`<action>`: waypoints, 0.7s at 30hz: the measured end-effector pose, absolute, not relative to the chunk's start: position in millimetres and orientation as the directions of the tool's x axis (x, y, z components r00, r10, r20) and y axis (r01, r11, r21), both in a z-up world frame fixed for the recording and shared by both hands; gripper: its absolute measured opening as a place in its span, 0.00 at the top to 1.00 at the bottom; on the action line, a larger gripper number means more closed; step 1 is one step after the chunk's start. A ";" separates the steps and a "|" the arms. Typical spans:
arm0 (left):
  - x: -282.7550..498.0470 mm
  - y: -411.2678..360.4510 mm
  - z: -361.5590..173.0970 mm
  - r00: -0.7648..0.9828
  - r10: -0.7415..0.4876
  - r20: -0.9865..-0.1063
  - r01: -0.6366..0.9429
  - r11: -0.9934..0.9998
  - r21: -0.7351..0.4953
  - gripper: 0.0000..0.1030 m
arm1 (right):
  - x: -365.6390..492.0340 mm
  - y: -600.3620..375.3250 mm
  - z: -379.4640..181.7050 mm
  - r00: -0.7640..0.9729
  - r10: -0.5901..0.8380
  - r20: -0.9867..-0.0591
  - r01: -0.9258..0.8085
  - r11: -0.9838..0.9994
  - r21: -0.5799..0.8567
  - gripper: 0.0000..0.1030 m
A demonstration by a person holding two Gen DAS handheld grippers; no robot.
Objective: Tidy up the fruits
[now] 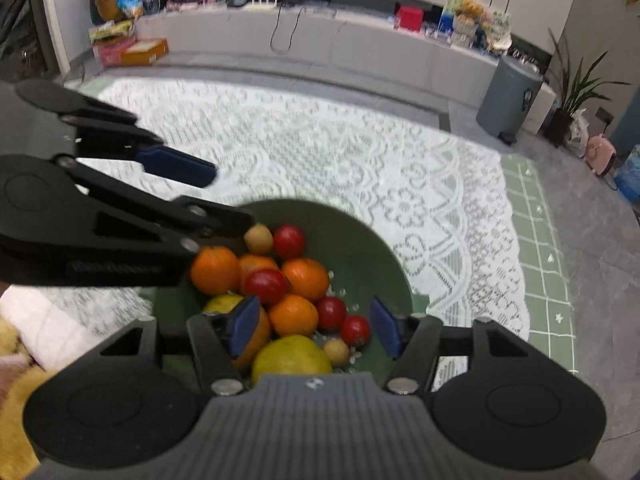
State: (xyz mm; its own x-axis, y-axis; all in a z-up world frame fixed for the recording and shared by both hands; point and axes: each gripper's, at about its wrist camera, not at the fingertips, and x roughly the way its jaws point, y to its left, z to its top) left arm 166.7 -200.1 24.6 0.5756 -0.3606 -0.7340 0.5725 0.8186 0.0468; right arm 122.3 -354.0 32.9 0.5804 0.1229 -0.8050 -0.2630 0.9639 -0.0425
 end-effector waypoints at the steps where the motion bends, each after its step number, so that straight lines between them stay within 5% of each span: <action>1: 163.7 -193.9 30.7 0.588 -0.353 -0.728 0.559 0.828 0.050 0.48 | 118.7 -352.2 38.3 0.594 0.124 -0.795 -0.257 0.966 -0.041 0.37; 12: 91.3 -127.3 77.5 0.752 -0.238 -0.615 0.423 0.889 0.174 0.34 | 59.6 -316.1 76.1 0.725 0.178 -0.665 -0.183 0.981 0.063 0.22; 21: 42.4 -85.0 77.4 0.838 -0.178 -0.516 0.318 0.927 0.197 0.26 | -2.7 -279.6 62.7 0.822 0.088 -0.563 -0.059 0.996 0.070 0.21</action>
State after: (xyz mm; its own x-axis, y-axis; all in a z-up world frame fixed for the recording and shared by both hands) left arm 42.4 -85.0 77.4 0.8379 -0.1779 -0.5160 0.3180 0.9275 0.1967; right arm -2.7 -279.6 62.7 0.8216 0.0882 -0.5631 -0.0588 0.9958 0.0703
